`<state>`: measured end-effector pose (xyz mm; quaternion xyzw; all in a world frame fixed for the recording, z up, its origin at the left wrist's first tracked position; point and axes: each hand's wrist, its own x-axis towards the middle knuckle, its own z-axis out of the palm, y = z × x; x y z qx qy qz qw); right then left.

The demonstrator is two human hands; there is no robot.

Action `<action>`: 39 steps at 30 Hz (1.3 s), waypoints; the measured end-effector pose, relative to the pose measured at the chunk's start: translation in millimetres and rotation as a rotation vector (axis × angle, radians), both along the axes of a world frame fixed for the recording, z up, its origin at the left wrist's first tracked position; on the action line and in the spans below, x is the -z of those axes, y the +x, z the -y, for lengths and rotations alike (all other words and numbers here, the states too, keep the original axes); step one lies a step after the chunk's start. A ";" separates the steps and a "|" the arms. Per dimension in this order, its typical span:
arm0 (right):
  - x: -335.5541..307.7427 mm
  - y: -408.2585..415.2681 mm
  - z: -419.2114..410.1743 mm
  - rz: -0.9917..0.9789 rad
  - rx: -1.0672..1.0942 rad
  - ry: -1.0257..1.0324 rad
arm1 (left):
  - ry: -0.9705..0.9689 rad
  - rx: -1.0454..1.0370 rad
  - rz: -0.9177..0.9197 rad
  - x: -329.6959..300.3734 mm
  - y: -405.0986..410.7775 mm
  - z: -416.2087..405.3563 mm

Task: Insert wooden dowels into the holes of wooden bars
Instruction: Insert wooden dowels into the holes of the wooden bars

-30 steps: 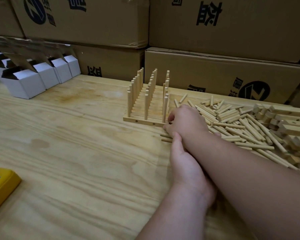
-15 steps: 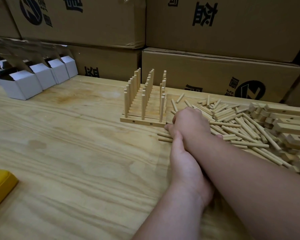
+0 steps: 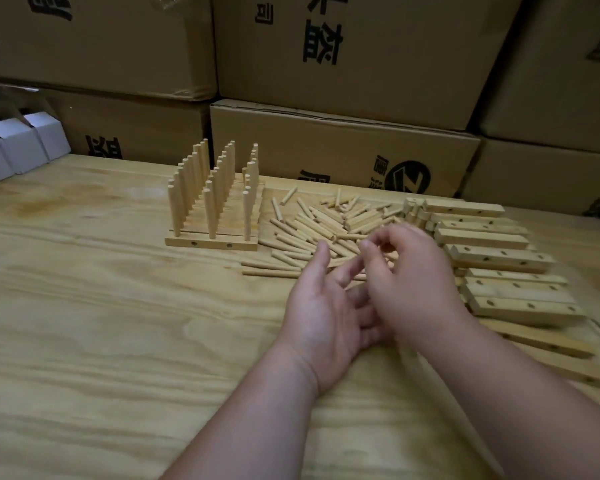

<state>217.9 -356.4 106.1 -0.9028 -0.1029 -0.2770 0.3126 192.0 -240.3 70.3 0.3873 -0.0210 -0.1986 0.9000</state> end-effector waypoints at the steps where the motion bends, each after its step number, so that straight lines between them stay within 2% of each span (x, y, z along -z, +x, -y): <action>1: 3.0 -13.4 14.3 -0.011 0.044 0.027 | 0.017 0.002 0.011 0.1 -0.2 0.0; 6: 14.6 -71.5 70.8 -0.067 0.365 0.056 | 0.098 -0.068 -0.007 -4.6 -0.5 7.5; 8: 18.0 -82.6 80.3 -0.238 0.510 -0.011 | 0.107 -0.084 -0.007 -6.0 -2.1 7.7; 10: 21.8 -87.5 82.6 -0.406 0.546 -0.102 | 0.108 -0.093 -0.003 -4.9 -2.3 7.5; 14: 25.6 -86.6 79.1 -0.514 0.504 -0.195 | 0.087 -0.112 -0.008 -3.2 -1.0 6.2; 32: 31.0 -80.7 100.8 -0.422 0.525 -0.256 | 0.048 -0.114 0.034 0.2 -2.3 4.4; 39: 34.2 -79.8 90.6 -0.292 0.188 -0.222 | 0.064 -0.126 0.029 -2.9 -5.9 6.8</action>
